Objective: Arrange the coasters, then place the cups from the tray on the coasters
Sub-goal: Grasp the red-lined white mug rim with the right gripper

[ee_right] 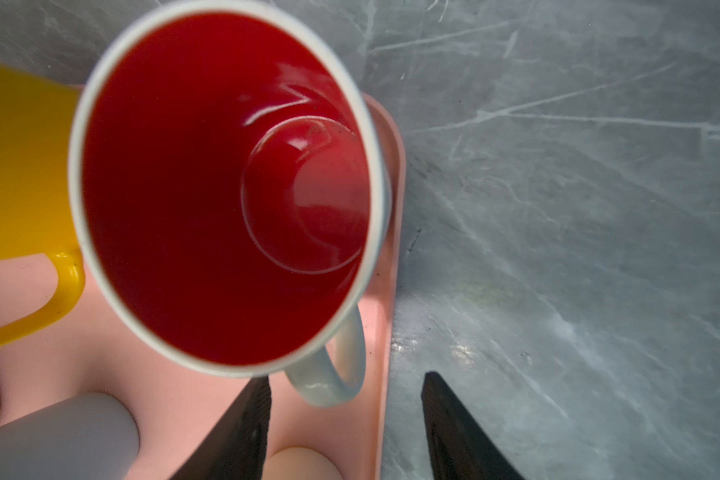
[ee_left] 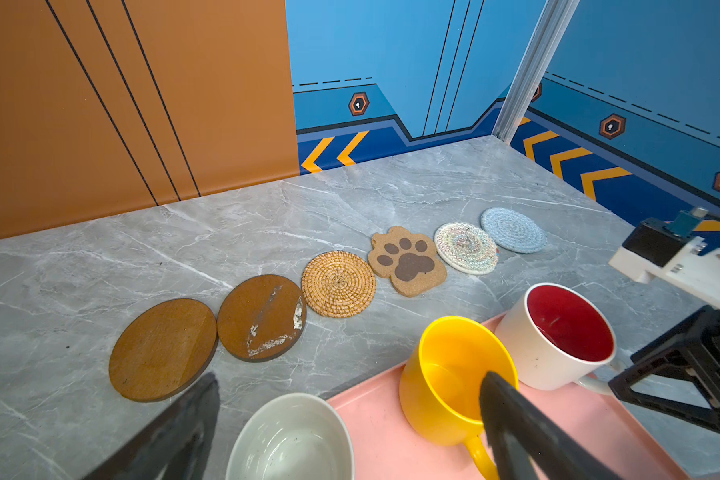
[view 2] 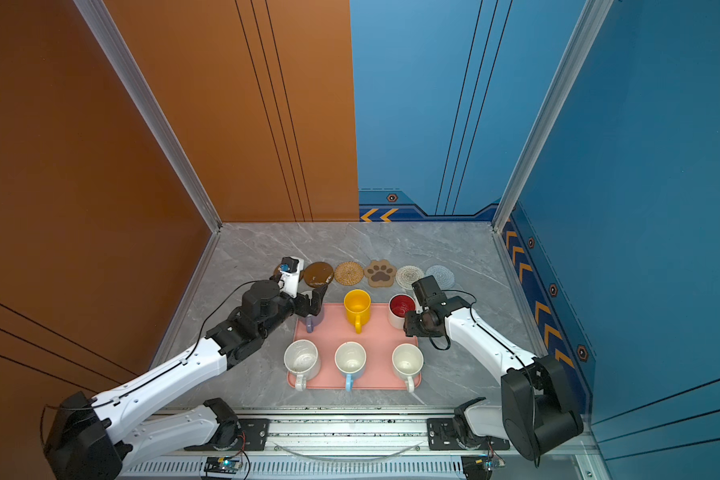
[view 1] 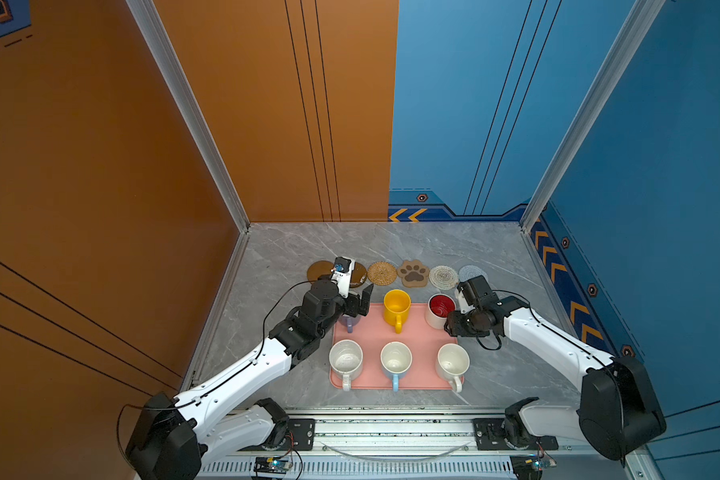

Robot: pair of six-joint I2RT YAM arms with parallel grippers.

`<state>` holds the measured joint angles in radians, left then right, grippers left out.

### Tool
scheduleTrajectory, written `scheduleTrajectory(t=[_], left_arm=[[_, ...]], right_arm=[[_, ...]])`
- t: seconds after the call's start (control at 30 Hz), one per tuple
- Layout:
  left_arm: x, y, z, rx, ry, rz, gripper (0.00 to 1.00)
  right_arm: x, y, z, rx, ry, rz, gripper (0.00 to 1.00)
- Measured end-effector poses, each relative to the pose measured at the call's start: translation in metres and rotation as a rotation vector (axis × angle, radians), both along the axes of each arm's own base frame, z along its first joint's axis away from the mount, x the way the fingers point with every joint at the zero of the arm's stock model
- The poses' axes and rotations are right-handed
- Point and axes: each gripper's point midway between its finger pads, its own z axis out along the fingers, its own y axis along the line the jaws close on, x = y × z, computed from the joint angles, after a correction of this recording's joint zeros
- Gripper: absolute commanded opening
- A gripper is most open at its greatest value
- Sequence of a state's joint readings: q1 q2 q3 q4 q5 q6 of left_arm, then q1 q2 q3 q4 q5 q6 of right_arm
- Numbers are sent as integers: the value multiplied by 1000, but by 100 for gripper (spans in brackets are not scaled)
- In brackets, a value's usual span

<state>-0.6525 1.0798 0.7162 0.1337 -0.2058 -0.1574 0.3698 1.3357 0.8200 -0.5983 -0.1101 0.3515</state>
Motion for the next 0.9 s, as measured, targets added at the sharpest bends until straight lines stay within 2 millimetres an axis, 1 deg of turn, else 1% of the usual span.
scheduleTrajectory(t=[0.13,0.3,0.53,0.77,0.9], left_arm=[[0,0,1,-4,-5,0,98],[1,1,1,-6,-4,2,98],[1,1,1,-12,-1,1,98],[1,1,2,-13,-1,1,98],[1,1,2,-13,-1,1,98]], right_arm=[[6,3,-2,2,-1,10,55],[8,5,-6,2,8,17,52],[12,8,-7,2,7,22,51],[15,12,-12,-5,25,31,46],[15,16,-13,-5,26,42,42]])
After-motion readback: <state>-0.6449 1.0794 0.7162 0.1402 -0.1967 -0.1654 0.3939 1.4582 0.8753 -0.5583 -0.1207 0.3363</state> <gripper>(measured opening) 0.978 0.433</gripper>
